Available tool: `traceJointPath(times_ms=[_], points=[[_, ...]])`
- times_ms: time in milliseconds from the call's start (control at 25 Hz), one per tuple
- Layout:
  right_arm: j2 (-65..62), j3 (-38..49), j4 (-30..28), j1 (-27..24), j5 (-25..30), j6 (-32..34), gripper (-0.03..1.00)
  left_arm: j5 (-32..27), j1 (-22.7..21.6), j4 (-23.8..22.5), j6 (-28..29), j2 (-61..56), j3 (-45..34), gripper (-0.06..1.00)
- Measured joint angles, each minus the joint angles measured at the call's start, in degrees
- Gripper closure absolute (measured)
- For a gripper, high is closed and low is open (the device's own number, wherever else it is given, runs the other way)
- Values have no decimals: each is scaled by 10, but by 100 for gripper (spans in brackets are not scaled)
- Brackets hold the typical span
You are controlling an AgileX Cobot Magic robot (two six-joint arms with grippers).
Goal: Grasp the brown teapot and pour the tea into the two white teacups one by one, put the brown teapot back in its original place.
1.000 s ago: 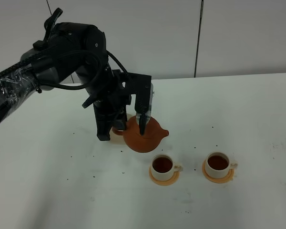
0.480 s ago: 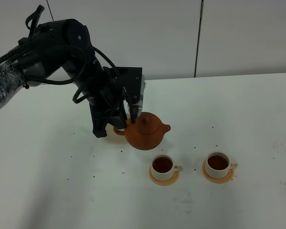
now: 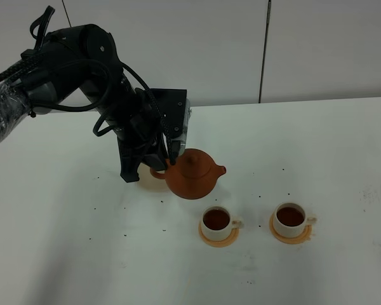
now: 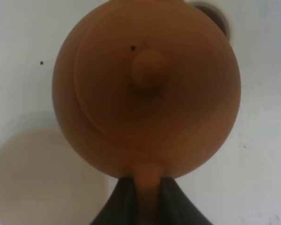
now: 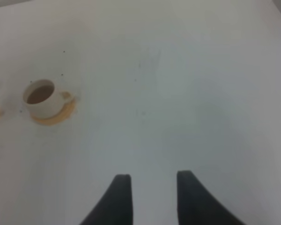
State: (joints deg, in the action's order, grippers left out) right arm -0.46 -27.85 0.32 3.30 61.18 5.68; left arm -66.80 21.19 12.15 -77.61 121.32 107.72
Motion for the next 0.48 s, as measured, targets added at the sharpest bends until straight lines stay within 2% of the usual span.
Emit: traceJointPath(times_ms=[480], points=[[0, 0, 0, 0, 0, 0, 73, 62, 0, -28, 21, 15, 0, 77]])
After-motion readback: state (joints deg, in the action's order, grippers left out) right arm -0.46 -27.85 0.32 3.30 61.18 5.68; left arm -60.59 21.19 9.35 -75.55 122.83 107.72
